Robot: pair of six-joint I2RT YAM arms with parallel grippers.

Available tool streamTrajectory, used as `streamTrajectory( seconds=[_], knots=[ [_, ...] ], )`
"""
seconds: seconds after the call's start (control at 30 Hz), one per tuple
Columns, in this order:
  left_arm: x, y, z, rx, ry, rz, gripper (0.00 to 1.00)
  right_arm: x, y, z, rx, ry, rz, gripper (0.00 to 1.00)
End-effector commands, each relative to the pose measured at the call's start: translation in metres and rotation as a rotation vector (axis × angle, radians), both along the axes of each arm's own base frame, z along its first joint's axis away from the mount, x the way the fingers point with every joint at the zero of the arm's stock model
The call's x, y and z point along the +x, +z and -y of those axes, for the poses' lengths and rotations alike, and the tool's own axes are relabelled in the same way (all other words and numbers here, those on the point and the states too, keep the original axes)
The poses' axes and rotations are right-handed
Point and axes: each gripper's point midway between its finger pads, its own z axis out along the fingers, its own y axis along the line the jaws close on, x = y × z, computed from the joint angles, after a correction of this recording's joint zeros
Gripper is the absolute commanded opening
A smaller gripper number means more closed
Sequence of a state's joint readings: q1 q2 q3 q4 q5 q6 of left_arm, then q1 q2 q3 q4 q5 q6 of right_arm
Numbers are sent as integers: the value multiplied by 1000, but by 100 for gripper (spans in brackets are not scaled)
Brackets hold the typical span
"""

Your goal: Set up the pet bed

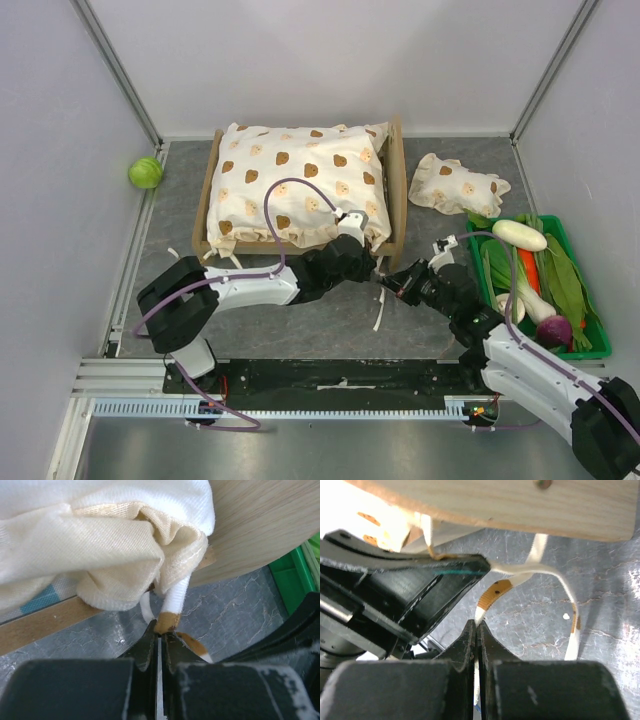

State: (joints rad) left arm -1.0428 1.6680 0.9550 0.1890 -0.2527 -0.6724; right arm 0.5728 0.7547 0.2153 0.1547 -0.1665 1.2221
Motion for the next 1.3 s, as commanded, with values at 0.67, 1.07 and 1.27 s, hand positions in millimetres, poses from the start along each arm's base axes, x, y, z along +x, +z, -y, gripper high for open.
streamTrajectory(
  seconds=[0.67,1.07,1.27],
  knots=[
    [-29,30,-1,-53,-177,31,2,90,26,5,88,-288,106,3],
    [-42,28,-3,-32,-253,16,2,110,33,12,110,-393,105,4],
    [-42,44,12,-58,-303,32,2,104,21,-4,78,-331,64,6]
  ],
)
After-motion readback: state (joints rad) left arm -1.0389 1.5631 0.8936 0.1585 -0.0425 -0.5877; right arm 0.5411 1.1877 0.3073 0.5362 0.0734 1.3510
